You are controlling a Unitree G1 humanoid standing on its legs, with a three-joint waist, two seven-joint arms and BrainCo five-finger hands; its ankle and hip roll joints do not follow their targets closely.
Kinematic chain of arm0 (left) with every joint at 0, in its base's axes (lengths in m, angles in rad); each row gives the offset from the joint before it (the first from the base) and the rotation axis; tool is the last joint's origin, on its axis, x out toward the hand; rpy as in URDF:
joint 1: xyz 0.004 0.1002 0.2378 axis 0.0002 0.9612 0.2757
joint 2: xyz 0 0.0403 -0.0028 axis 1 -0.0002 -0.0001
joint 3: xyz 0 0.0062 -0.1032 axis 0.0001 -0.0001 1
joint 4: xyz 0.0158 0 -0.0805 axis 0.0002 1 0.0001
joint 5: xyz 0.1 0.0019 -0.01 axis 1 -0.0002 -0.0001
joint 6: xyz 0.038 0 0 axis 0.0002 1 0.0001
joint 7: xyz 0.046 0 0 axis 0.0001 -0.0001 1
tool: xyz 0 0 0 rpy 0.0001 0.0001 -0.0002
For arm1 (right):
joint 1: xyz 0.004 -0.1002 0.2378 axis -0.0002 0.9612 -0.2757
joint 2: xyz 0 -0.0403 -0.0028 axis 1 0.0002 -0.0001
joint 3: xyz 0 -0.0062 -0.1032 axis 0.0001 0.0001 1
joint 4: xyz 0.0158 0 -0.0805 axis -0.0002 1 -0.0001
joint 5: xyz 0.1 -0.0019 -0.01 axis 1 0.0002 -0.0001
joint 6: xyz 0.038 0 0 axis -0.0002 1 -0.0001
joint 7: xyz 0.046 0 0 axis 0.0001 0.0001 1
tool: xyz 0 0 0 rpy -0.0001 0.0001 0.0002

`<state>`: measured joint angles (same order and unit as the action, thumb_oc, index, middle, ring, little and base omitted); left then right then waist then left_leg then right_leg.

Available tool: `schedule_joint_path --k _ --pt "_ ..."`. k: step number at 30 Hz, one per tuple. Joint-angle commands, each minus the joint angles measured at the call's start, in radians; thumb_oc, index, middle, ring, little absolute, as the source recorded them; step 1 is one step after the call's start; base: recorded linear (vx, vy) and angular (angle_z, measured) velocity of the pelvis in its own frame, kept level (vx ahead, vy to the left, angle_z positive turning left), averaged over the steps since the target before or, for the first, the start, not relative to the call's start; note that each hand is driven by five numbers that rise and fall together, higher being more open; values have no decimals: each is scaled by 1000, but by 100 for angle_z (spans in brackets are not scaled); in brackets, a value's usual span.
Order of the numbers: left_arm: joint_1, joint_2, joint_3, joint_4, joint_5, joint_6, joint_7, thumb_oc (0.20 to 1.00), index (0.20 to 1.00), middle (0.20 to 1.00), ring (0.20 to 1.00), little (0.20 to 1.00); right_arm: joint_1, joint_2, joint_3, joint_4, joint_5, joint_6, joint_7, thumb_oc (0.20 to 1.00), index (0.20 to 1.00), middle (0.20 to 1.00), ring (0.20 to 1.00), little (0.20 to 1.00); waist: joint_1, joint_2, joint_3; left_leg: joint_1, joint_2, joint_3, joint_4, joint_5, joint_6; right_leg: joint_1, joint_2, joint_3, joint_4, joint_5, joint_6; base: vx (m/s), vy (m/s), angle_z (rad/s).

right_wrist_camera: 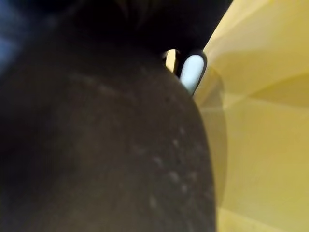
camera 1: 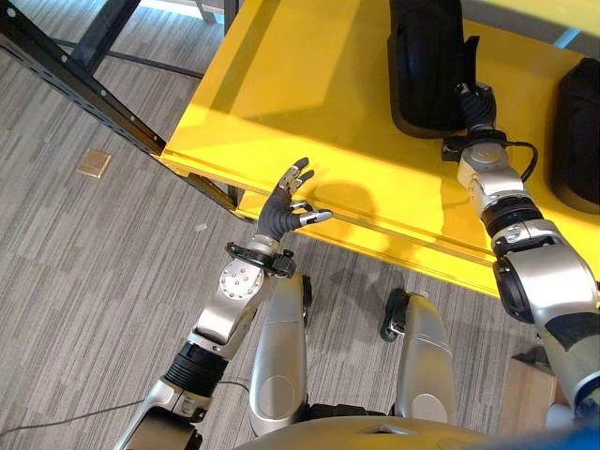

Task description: Move parts from the plastic box to the shelf.

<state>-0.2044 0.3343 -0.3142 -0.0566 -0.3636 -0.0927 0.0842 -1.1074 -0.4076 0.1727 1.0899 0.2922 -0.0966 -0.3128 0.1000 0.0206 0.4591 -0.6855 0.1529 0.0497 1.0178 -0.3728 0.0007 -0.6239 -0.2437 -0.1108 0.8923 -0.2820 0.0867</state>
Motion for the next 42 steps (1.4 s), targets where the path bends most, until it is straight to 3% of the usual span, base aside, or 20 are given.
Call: schedule_joint_path --k 1,6,10,14,17,20,28,42 --pt "58 -13 -34 -6 -5 22 14 1000 1000 1000 1000 1000 -5 -6 1 37 60 -5 -5 200 200 200 200 200 0 17 2 16 17 -44 15 20 -65 -14 27 -2 -3 79 -27 0 0 0" --pt "47 -29 -29 4 2 21 23 1000 1000 1000 1000 1000 60 33 -29 0 67 -3 -14 200 200 200 200 200 -10 17 9 11 15 -45 18 17 -66 -16 26 1 -1 78 -27 0 0 0" --pt "39 -44 -20 19 11 19 28 1000 1000 1000 1000 1000 188 88 -66 -157 19 -6 -24 200 200 200 200 200 -20 19 12 6 13 -43 15 20 -65 -20 24 3 -3 78 -26 3 4 2" --pt "31 -57 -7 33 15 15 36 1000 1000 1000 1000 1000 309 173 -145 -307 20 -9 -36 200 200 200 200 200 -28 21 14 3 11 -42 15 19 -64 -25 22 5 -1 78 -26 0 0 0" --pt "23 -79 8 60 27 16 50 1000 1000 1000 1000 1000 425 292 -229 -452 30 -6 -39 200 200 200 200 200 -37 23 12 -11 8 -45 15 21 -64 -31 21 3 -3 77 -27 0 0 0" --pt "23 -80 10 70 31 16 57 1000 1000 1000 1000 1000 444 312 -236 -470 22 -3 -35 200 200 200 200 200 -38 24 12 -15 7 -46 16 22 -64 -35 22 2 -2 78 -27 0 0 0" --pt "28 -79 12 68 35 14 62 1000 1000 1000 1000 1000 487 328 -249 -493 -19 2 -32 200 200 200 200 200 -40 29 14 -32 7 -48 23 19 -62 -53 23 1 8 77 -24 0 0 0" --pt "44 -67 11 51 28 12 56 1000 1000 1000 1000 1000 500 262 -297 -436 -47 -7 -70 200 200 200 200 200 -44 33 18 -48 9 -49 41 11 -60 -69 18 0 26 67 -21 0 0 0"
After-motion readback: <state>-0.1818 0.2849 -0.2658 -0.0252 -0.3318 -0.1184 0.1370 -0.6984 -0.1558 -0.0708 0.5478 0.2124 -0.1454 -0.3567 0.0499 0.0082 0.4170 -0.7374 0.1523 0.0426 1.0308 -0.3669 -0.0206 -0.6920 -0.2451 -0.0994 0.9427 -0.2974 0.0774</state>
